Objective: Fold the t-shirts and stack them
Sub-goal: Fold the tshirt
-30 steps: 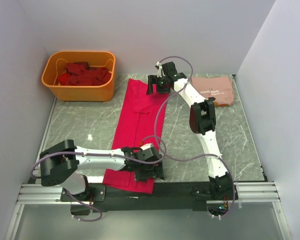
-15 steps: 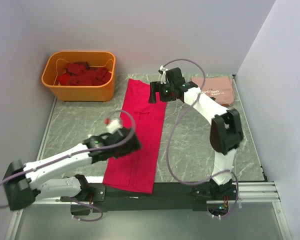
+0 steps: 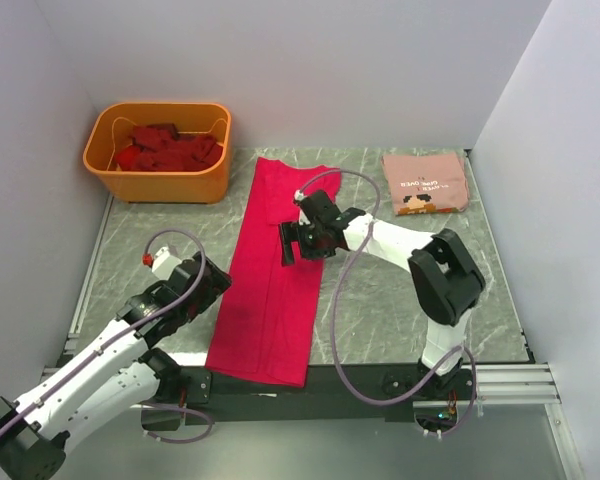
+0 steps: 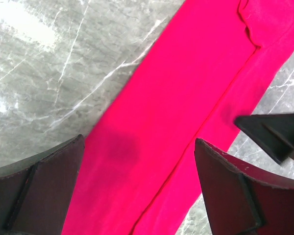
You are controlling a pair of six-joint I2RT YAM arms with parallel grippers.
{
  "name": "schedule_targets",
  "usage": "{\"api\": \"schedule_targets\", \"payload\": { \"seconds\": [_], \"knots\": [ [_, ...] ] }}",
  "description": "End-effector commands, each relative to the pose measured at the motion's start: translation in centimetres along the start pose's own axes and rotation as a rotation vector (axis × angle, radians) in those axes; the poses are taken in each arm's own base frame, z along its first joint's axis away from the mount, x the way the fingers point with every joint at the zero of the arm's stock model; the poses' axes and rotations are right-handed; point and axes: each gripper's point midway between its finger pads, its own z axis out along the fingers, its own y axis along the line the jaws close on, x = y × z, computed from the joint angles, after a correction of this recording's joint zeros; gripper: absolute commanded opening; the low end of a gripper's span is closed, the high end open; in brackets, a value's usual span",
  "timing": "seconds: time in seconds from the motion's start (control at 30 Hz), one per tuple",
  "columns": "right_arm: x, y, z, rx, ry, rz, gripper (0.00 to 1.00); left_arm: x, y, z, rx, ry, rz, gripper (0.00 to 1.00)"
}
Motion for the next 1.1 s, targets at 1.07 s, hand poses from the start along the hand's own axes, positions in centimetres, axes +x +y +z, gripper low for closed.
{"api": "schedule_targets", "payload": {
  "seconds": [1.07],
  "knots": [
    [-11.8,-7.4,-1.7,0.016,-0.164,0.199,0.96,12.0,0.1,0.2,0.150,0.526,0.156,1.00]
  ]
}}
